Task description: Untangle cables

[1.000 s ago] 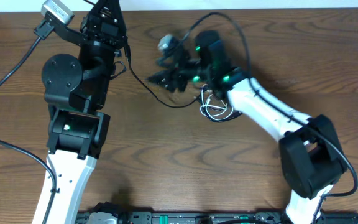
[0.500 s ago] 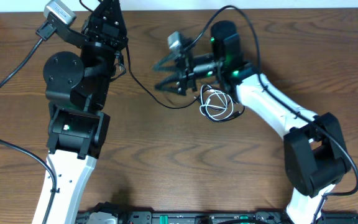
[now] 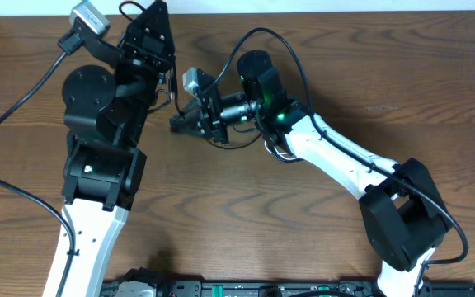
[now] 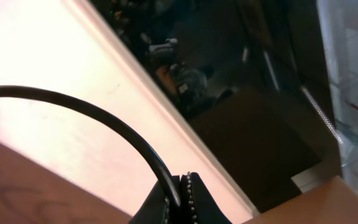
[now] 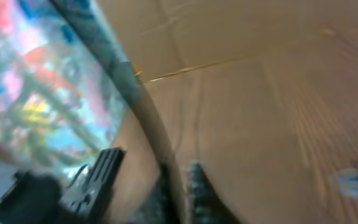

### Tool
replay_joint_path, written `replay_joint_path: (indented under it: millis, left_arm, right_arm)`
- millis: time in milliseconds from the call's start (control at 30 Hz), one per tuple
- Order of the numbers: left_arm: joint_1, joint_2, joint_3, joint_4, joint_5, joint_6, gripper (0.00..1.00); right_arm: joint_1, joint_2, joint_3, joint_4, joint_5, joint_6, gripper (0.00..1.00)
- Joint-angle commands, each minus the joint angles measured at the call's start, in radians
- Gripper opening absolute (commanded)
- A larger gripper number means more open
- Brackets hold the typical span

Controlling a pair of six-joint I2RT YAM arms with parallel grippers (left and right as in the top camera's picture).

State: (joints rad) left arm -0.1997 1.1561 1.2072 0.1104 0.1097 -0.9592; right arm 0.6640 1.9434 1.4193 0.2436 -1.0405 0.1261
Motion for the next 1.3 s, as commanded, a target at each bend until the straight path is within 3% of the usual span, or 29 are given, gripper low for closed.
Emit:
replay_joint_path:
  millis: [0, 133, 200, 433, 600, 733, 967, 1267]
  left_arm:
    - [0.005, 0.000, 0.035, -0.047, -0.032, 0.004, 0.08]
    - [0.005, 0.000, 0.035, -0.177, -0.177, 0.039, 0.08]
    - [0.005, 0.000, 0.035, -0.256, -0.246, 0.039, 0.15]
    - [0.005, 0.014, 0.034, -0.451, -0.306, 0.072, 0.40]
    - [0.005, 0.048, 0.034, -0.560, -0.305, 0.101, 0.46]
    - [0.004, 0.086, 0.034, -0.611, -0.249, 0.149, 0.47]
    - [0.004, 0.198, 0.034, -0.612, 0.003, 0.299, 0.47]
    - [0.004, 0.253, 0.034, -0.610, 0.040, 0.364, 0.47]
  right_arm:
    - [-0.027, -0.029, 0.006, 0.000, 0.141, 0.114, 0.01]
    - [-0.062, -0.048, 0.012, -0.002, 0.180, 0.193, 0.01]
    - [-0.078, -0.071, 0.031, -0.058, 0.214, 0.194, 0.01]
    - [-0.119, -0.107, 0.259, -0.510, 0.448, 0.029, 0.01]
    - [-0.147, -0.107, 0.481, -0.749, 0.647, -0.029, 0.01]
    - [-0.177, -0.107, 0.628, -0.807, 0.730, -0.029, 0.01]
    - [-0.264, -0.107, 0.878, -0.807, 0.841, 0.107, 0.01]
    - [-0.383, -0.107, 1.015, -0.779, 0.911, 0.122, 0.01]
